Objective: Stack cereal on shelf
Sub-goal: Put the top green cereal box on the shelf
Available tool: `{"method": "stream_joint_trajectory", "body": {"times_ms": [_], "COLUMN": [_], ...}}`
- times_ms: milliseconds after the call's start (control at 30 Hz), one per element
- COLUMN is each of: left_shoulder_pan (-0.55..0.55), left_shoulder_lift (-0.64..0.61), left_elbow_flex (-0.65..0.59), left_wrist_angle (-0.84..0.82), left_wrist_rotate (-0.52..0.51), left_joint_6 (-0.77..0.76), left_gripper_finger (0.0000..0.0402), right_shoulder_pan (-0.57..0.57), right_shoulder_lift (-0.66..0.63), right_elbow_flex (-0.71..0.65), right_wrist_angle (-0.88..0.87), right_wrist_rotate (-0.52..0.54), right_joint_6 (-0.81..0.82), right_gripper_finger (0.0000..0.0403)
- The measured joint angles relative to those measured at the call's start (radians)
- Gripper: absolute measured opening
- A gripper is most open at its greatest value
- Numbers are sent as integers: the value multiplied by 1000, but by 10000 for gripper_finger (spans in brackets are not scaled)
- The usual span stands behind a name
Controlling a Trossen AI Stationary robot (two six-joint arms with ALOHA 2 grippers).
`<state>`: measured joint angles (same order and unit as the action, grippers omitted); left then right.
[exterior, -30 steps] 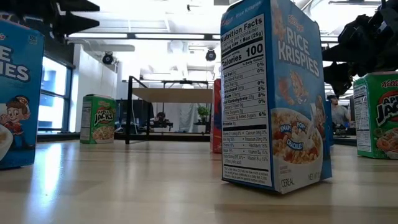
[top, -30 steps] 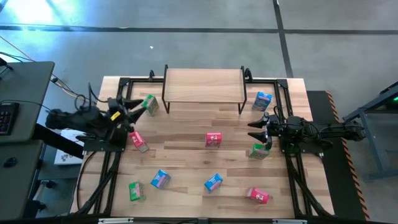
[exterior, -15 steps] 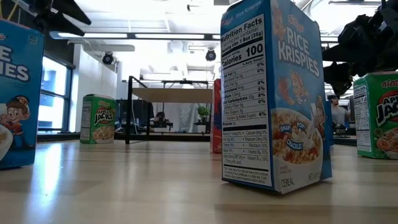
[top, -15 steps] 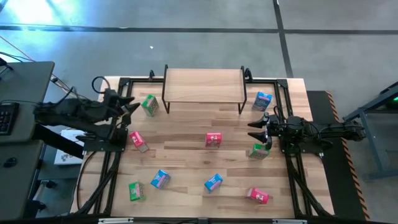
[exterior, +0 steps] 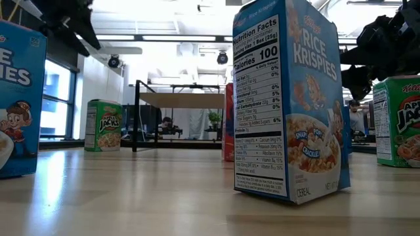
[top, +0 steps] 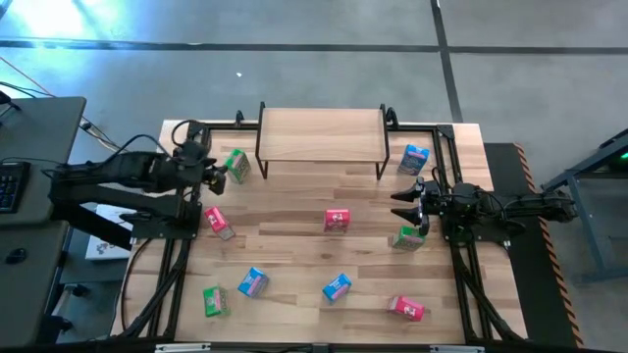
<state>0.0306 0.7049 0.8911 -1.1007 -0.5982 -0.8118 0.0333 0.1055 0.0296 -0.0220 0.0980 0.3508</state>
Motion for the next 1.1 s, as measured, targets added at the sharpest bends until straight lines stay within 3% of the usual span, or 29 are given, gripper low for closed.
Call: {"method": "stream_joint_trajectory", "body": {"times_ms": [233, 367, 833, 1100], "left_shoulder_pan": [128, 211, 557, 675], "left_shoulder_lift": [88, 127, 152, 241], "left_elbow_flex": [0, 0, 1, 1], "left_wrist_angle": [-20, -24, 5, 61], "left_wrist_rotate": [226, 277, 495, 535], "left_joint_6": [-70, -48, 296, 463], "left_gripper_finger": [216, 216, 218, 264], "right_shoulder_pan": [0, 0, 0, 0], "right_shoulder_lift": [0, 0, 0, 0], "right_elbow_flex": [0, 0, 0, 0], "right_wrist_angle": [0, 0, 0, 0], "right_wrist_rotate": [0, 0, 0, 0], "right_joint_6": [0, 0, 0, 0], "right_gripper_finger": [244, 244, 244, 244]}}
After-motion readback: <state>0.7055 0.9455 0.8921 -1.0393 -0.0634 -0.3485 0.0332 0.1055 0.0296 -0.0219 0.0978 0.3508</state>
